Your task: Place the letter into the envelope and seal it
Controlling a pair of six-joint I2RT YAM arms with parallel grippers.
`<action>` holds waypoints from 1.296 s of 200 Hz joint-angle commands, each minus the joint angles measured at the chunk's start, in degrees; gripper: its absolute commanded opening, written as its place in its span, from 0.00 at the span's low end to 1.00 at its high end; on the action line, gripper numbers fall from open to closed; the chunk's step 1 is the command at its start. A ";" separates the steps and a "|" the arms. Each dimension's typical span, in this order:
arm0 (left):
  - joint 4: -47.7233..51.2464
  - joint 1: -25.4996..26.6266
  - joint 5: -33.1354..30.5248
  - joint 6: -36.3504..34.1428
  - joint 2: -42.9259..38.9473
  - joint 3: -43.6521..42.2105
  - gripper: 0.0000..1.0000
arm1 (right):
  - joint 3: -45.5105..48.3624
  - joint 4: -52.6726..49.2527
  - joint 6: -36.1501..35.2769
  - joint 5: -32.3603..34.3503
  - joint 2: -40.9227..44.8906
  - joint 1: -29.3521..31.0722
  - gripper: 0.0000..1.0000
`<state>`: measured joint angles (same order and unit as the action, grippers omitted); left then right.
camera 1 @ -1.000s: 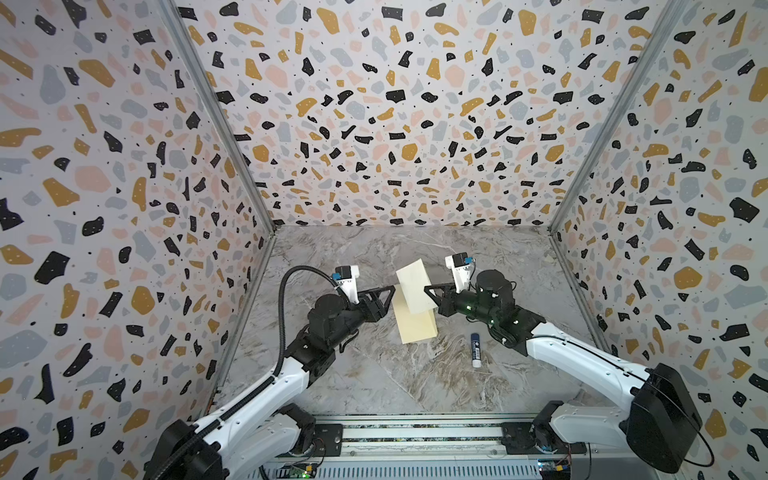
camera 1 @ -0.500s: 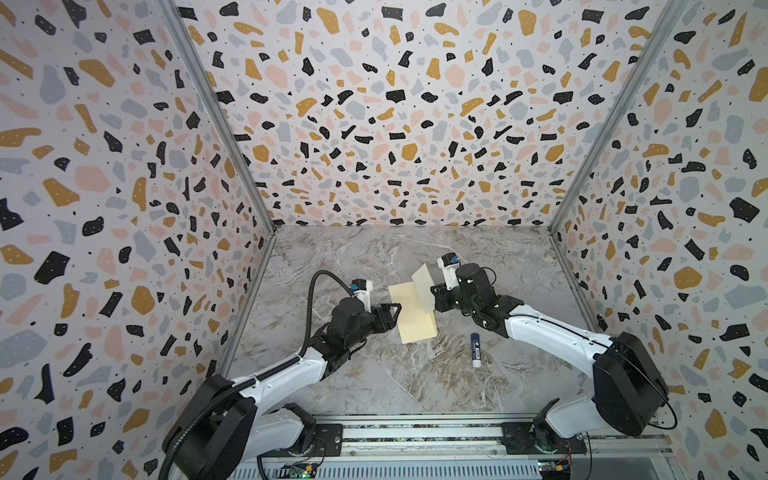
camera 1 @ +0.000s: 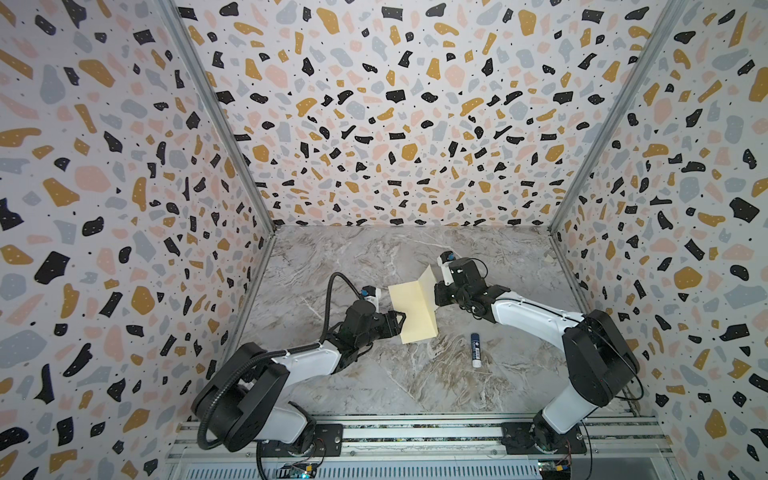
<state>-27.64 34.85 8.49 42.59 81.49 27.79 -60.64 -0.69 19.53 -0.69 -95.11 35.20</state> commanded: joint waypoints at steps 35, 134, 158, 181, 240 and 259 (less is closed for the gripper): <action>-6.98 0.48 -1.03 -1.45 3.50 0.55 0.65 | -2.49 -2.29 -0.46 0.69 -1.88 -0.31 0.00; -12.20 1.09 -1.98 -0.03 9.72 -1.23 0.47 | 1.81 1.09 2.71 -0.54 -2.25 -0.86 0.00; -13.19 1.60 -2.33 0.38 11.07 -1.77 0.42 | 3.55 2.72 4.02 -1.53 -1.93 -1.46 0.00; -13.92 2.39 -3.18 0.88 12.35 -2.17 0.38 | 4.86 3.92 5.28 -2.42 -1.87 -1.98 0.00; -16.39 3.38 -5.09 2.22 14.52 -3.67 0.31 | 7.09 6.16 7.18 -3.76 -2.05 -2.27 0.00; -16.75 3.64 -5.15 2.46 15.15 -3.84 0.30 | 8.03 7.09 7.93 -4.22 -2.08 -2.24 0.00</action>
<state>-41.65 37.82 4.71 44.60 95.53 24.95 -54.00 4.95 25.76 -3.86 -98.15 33.06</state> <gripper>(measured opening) 0.307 0.043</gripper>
